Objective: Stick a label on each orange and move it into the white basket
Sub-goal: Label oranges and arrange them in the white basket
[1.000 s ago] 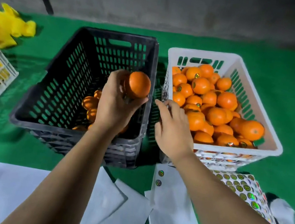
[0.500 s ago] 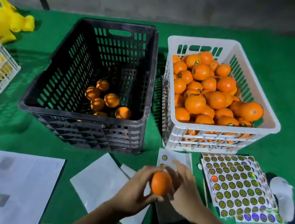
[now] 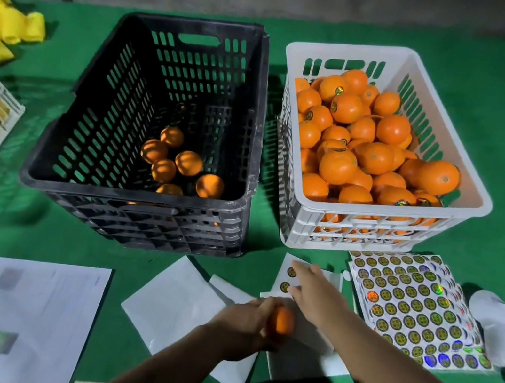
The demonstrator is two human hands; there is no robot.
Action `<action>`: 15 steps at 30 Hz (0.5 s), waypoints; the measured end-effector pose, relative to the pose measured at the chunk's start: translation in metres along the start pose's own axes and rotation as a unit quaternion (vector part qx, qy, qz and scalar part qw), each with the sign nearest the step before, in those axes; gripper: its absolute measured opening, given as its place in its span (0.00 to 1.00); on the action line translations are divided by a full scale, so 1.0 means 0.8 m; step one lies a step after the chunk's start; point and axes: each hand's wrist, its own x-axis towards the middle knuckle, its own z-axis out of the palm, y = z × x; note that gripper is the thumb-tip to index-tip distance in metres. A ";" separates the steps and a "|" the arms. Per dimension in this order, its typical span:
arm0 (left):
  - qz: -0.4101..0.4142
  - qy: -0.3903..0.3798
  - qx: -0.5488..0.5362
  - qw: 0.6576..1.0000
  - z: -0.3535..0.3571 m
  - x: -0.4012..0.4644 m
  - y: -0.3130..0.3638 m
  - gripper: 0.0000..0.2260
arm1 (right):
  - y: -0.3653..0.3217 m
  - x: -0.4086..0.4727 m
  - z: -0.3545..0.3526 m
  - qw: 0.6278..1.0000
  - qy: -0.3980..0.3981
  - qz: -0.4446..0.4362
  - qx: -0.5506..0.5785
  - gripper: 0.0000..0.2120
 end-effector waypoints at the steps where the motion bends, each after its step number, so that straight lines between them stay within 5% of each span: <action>1: -0.001 -0.005 0.008 1.000 -0.002 0.000 0.003 0.37 | -0.002 0.007 -0.003 1.000 0.008 0.009 -0.019 0.23; 8: -0.029 0.002 0.009 1.000 0.002 0.005 0.002 0.39 | -0.010 0.027 -0.008 0.988 0.026 -0.028 -0.150 0.11; 15: -0.046 0.023 -0.017 0.999 0.015 0.012 -0.007 0.39 | -0.001 0.027 -0.013 0.982 0.040 -0.056 -0.178 0.12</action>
